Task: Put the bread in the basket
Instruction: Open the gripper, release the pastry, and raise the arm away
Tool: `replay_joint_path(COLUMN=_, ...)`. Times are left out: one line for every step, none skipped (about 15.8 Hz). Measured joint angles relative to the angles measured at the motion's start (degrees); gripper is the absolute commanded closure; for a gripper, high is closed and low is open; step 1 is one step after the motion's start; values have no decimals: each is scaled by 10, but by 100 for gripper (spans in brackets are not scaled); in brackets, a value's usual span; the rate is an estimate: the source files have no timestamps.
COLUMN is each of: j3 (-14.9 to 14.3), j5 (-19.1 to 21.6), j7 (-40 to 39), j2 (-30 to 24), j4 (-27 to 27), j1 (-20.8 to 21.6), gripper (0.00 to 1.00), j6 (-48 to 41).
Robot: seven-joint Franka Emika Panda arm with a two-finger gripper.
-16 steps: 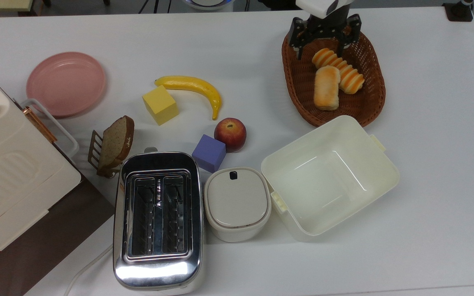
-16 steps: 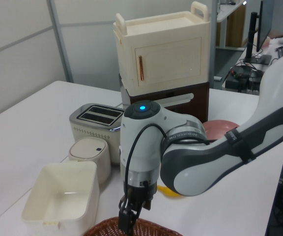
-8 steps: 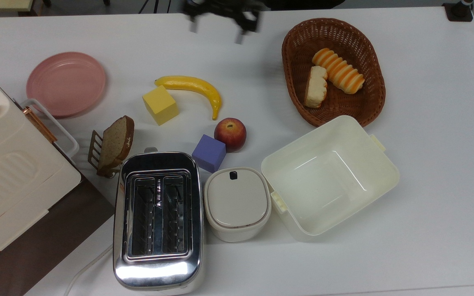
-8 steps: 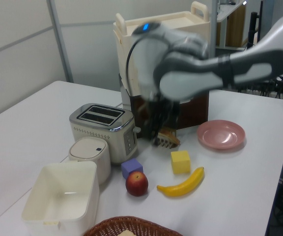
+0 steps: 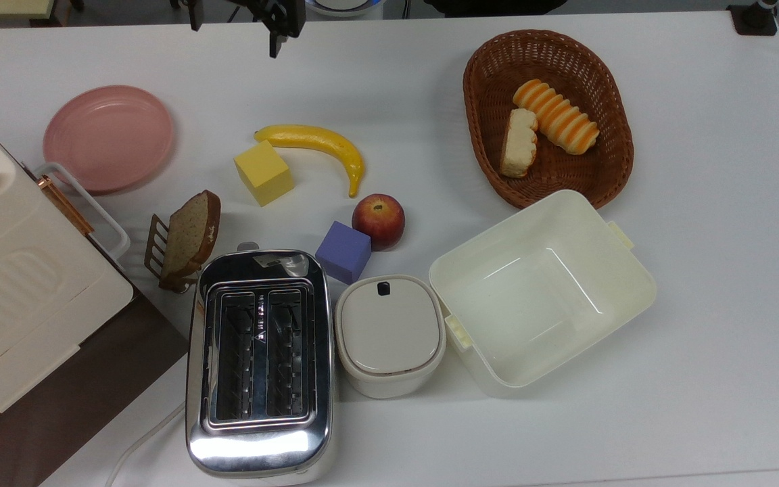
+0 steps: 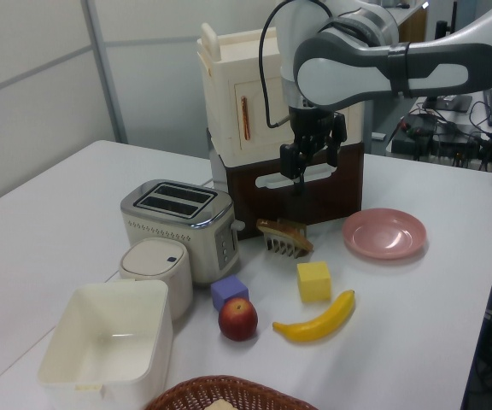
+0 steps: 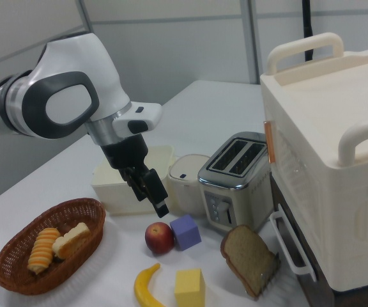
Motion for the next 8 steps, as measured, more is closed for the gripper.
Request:
replay_joint_path(j3=0, j5=0, j7=0, j2=2, j4=0, j1=-1, gripper=0, j6=0)
replay_joint_path(j3=0, j5=0, j7=0, j2=3, j4=0, j1=-1, gripper=0, j6=0)
replay_joint_path(j3=0, j5=0, j7=0, j2=3, j4=0, j1=-1, gripper=0, j6=0)
replay_joint_path(j3=0, j5=0, j7=0, j2=4, j4=0, j1=-1, gripper=0, j6=0)
replay_joint_path(j3=0, j5=0, j7=0, j2=5, j4=0, j1=-1, gripper=0, j6=0)
replay_joint_path(j3=0, j5=0, j7=0, j2=5, j4=0, j1=-1, gripper=0, j6=0)
replay_joint_path(j3=0, j5=0, j7=0, j2=6, j4=0, j1=-1, gripper=0, j6=0)
replay_joint_path(j3=0, j5=0, j7=0, j2=6, j4=0, j1=-1, gripper=0, j6=0)
